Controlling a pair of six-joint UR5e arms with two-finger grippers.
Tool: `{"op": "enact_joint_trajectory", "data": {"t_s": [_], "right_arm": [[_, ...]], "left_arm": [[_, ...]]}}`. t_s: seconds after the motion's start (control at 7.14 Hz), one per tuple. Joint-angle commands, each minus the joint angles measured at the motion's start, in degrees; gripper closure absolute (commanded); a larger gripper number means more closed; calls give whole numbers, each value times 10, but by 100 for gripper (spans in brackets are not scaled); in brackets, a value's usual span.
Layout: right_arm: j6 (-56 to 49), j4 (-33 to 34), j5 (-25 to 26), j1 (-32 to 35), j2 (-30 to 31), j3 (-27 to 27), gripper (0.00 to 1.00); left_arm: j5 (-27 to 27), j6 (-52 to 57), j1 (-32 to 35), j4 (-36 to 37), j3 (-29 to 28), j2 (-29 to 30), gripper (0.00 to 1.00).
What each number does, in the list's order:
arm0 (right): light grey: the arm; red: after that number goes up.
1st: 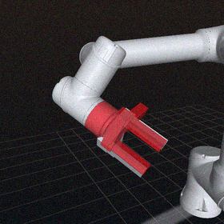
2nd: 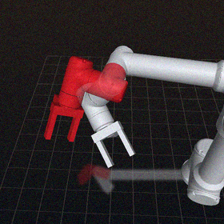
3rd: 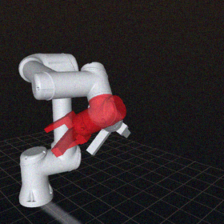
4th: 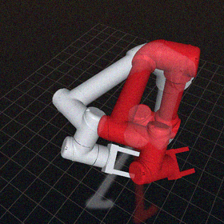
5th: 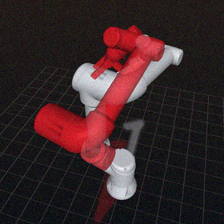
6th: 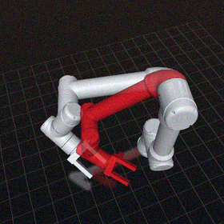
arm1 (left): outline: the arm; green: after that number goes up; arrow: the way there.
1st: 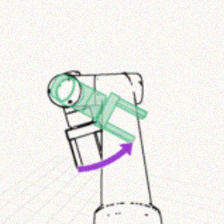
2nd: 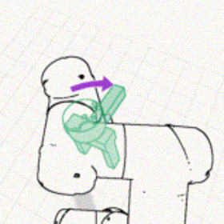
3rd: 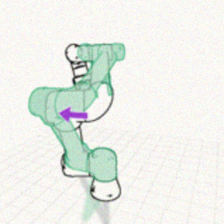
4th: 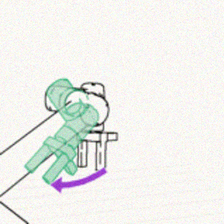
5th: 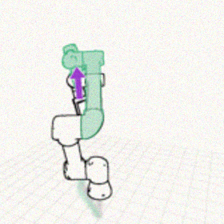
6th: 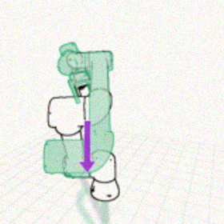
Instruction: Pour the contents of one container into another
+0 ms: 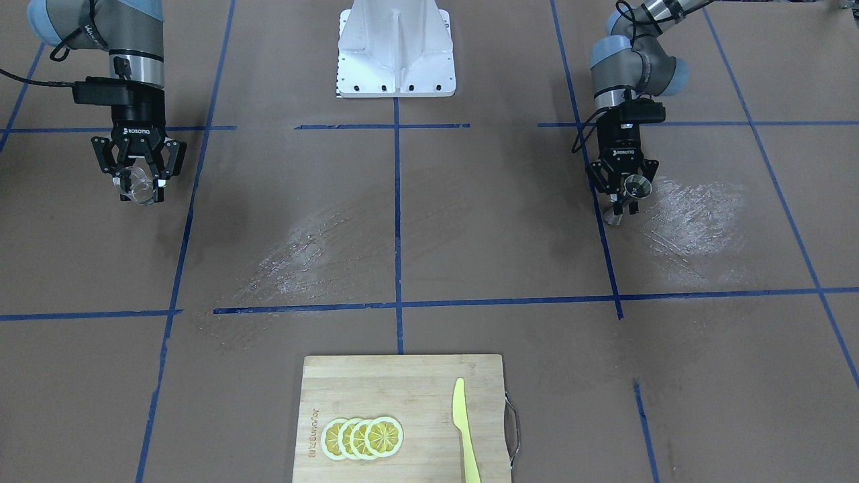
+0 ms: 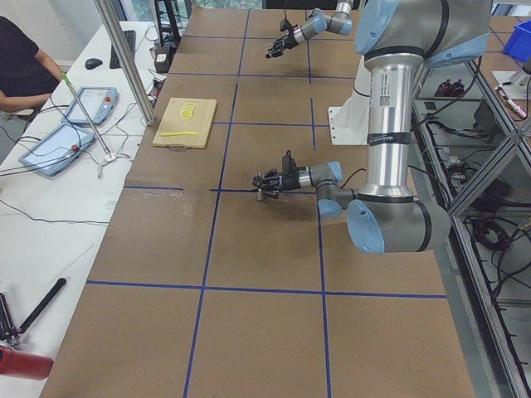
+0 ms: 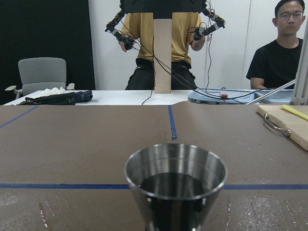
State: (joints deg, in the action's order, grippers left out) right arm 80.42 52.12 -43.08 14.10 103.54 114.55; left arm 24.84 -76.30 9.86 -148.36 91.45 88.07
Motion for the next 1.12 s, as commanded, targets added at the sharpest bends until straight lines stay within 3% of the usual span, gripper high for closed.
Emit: {"op": "enact_joint_trajectory", "data": {"t_s": [0.0,0.28,0.42,0.56,0.98], "right_arm": [[0,0,0,-1,0,0,100],[0,0,0,-1,0,0,100],[0,0,0,-2,0,0,100],[0,-1,0,-5,0,0,100],[1,0,14,-14,0,-6,100]], "left_arm": [[5,1,-1,0,0,0,59],[6,4,-1,0,0,0,30],[6,4,0,0,0,0,0],[15,4,0,-1,1,-1,0],[115,30,2,-4,54,-39,0]]}}
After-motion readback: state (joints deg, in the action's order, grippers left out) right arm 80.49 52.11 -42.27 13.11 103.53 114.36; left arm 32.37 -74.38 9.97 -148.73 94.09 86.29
